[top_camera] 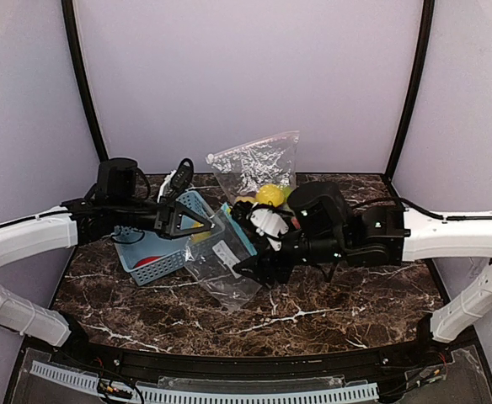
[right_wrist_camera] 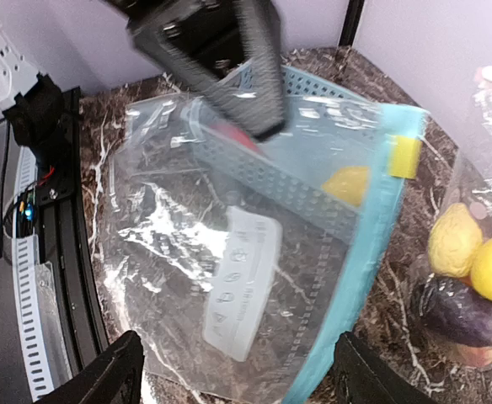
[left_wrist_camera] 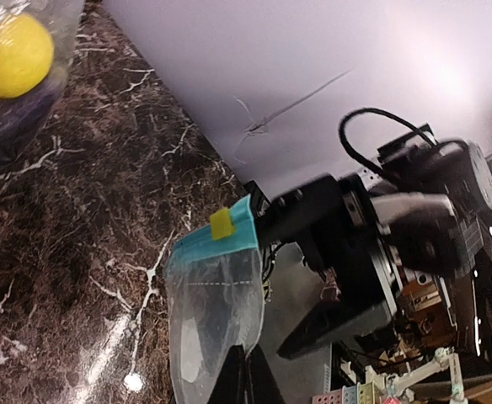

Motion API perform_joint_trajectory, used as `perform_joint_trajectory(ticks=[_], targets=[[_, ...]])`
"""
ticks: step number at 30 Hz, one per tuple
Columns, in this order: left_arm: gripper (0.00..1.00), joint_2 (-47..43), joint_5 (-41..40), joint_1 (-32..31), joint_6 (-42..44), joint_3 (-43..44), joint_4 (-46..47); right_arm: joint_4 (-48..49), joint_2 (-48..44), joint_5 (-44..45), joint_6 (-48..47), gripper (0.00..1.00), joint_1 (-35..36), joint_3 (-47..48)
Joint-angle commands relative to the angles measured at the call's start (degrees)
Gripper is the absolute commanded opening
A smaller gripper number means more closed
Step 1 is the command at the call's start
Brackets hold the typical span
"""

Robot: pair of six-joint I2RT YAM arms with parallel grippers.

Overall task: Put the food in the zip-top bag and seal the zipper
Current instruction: Pass from the right arm to the left, then pass from the left arm to the right

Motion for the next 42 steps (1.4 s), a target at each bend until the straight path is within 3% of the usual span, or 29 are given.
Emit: perform_joint_trajectory(ticks=[1,7,15,29,42], targets=[[0.01,-3.9,7.0,-1.1,10.9,2.1,0.5,7.5,-6.4,-13.7,7.2,0.77,-6.9,-3.0],[0.01,-4.9,11.3,-2.5,14.9,3.8,-1.4,13.7,-8.4,-31.7,12.9,0.74,-15.7,-4.7],[0.01,-4.3,12.2,-4.0,16.3,5.2,-3.0,15.2,-4.0,-47.5,15.3,0.52,-16.9,-0.5],[0.01,-3.7,12.4,-5.5,17.6,5.3,-3.9,18.9,-2.3,-46.8,16.9,0.27,-17.2,1.3],[0.01,-3.1,12.3,-5.9,17.9,5.4,-4.0,18.6,-0.9,-48.3,17.0,0.12,-17.1,1.8]])
